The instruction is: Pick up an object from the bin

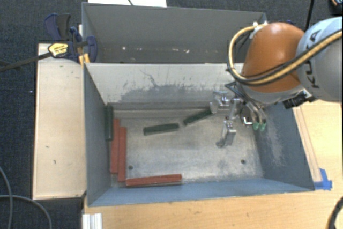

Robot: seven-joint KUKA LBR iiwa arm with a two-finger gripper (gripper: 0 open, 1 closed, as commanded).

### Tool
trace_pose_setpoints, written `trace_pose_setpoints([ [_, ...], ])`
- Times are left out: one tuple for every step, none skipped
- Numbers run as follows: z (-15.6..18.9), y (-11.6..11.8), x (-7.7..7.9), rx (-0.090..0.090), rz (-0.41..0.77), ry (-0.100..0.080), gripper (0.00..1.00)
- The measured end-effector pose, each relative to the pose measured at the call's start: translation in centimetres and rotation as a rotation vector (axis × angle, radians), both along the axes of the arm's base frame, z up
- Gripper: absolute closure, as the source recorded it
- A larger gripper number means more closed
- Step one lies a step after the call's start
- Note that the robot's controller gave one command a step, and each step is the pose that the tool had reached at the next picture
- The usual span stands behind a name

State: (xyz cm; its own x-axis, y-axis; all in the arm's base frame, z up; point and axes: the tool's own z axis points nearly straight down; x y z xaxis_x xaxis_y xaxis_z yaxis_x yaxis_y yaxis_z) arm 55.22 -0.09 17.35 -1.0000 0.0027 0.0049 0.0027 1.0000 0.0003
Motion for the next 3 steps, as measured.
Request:
trace_pose_setpoints([
  [-6.8,3.4,3.6,0.003,0.457,-0.006,0.00],
  [-7.0,11.0,3.6,0.005,0.588,-0.012,0.00],
  [-10.4,12.2,3.9,0.003,0.415,-0.005,0.00],
])
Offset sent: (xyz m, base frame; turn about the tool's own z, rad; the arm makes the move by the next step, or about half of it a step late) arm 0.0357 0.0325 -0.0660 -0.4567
